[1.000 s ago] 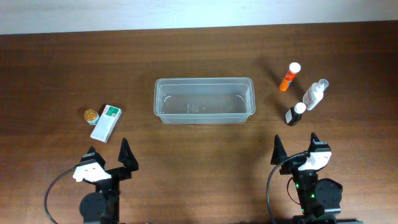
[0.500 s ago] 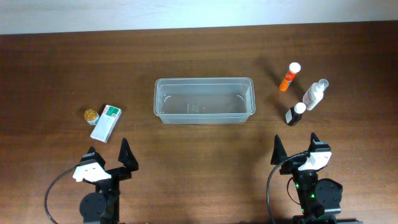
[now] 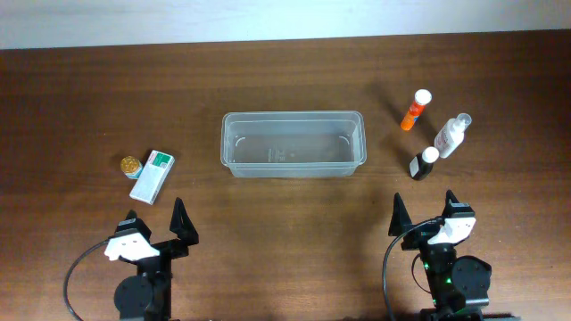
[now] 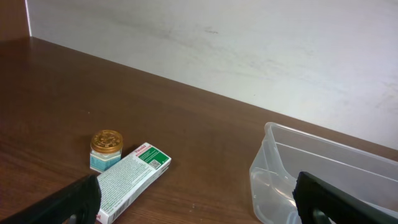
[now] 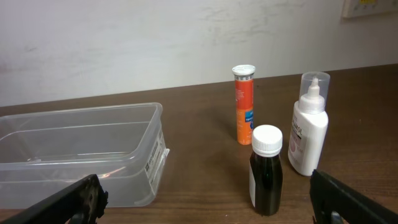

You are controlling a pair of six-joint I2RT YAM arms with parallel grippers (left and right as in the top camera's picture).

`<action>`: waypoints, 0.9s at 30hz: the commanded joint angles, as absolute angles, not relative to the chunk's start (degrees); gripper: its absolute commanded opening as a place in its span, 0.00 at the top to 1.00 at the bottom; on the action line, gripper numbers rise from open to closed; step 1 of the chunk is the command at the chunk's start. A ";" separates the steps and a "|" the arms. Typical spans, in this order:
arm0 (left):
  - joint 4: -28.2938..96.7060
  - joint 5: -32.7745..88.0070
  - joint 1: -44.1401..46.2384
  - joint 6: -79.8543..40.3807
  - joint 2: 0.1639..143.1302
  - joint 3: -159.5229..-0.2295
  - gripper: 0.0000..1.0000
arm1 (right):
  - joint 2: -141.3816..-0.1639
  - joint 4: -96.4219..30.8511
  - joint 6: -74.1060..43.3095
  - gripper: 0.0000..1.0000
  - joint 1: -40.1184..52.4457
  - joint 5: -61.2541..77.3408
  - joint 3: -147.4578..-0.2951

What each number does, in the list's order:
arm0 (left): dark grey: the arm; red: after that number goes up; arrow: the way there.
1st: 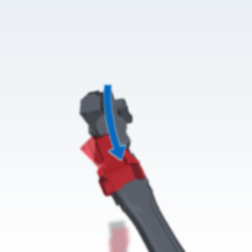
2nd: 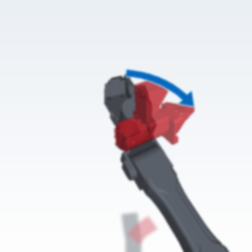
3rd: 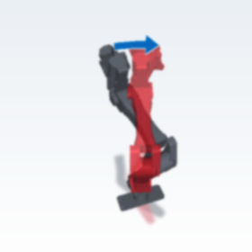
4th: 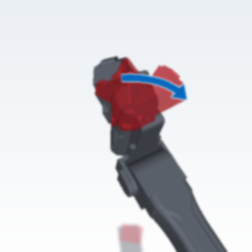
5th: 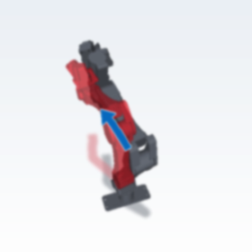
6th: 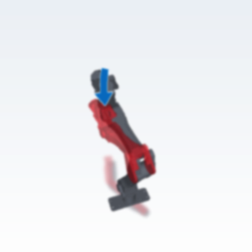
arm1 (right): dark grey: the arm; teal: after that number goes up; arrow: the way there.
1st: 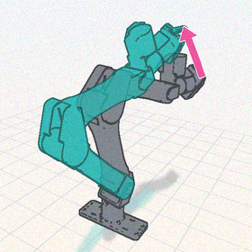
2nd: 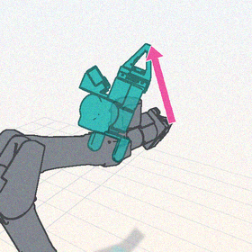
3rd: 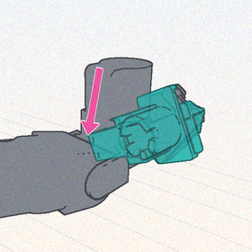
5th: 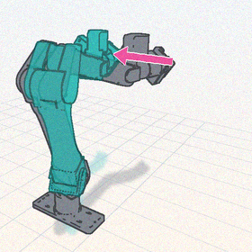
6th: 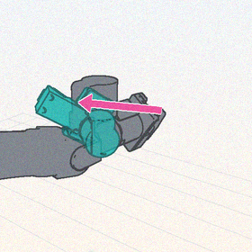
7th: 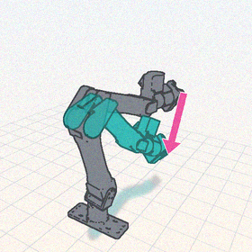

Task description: Pack container

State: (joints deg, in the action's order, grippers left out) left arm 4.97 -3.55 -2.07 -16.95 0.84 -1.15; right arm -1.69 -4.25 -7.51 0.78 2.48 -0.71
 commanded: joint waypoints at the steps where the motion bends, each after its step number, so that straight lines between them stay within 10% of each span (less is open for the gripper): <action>1: 4.80 -2.92 -2.42 -16.47 0.34 -0.67 0.01 | -1.06 -4.34 -7.49 0.02 0.40 2.59 -0.32; 27: 4.80 -2.92 -2.42 -16.47 0.34 -0.67 0.01 | -1.48 -2.81 -7.53 0.02 0.34 7.35 -2.39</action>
